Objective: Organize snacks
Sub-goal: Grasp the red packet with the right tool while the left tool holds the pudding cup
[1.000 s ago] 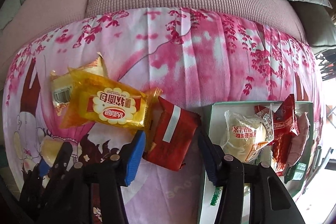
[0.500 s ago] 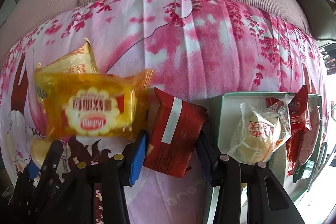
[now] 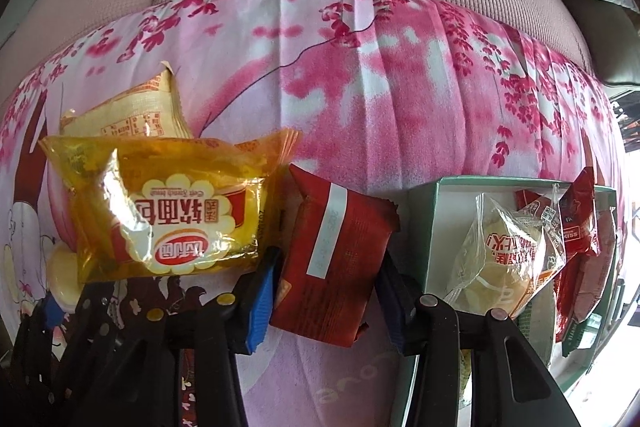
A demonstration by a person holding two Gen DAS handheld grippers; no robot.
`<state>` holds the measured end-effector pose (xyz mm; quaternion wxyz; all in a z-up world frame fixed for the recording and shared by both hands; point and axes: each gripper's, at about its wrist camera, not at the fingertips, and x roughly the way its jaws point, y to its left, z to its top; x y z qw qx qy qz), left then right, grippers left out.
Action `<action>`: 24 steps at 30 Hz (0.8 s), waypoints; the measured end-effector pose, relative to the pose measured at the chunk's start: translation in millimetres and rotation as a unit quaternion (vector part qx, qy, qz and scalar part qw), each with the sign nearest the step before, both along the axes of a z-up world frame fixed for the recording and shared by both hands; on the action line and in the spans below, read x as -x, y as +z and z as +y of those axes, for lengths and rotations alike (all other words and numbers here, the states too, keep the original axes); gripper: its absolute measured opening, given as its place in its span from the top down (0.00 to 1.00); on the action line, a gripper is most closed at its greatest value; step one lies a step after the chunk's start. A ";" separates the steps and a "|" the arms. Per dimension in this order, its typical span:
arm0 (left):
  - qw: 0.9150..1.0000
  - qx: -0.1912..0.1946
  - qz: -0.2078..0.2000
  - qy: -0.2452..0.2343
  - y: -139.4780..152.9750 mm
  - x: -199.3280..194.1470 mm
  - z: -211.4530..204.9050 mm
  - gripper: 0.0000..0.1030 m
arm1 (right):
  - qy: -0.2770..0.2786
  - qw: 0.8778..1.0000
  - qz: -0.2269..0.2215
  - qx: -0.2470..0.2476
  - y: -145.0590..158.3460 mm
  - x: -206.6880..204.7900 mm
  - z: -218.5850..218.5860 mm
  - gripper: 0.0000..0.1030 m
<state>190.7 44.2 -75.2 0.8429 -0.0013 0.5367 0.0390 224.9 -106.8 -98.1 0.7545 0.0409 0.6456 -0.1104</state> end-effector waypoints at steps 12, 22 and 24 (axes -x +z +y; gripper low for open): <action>1.000 0.016 0.001 -0.005 5.7 5.5 3.6 0.57 | 0.007 1.000 0.005 -0.006 9.2 28.6 5.7 0.57; 1.000 0.014 -0.003 -0.016 17.4 20.2 -5.3 0.61 | 0.018 1.000 0.010 -0.017 18.9 66.5 5.5 0.59; 1.000 0.012 -0.004 -0.016 18.9 21.9 -5.9 0.62 | 0.020 1.000 0.007 -0.018 24.5 76.0 4.4 0.59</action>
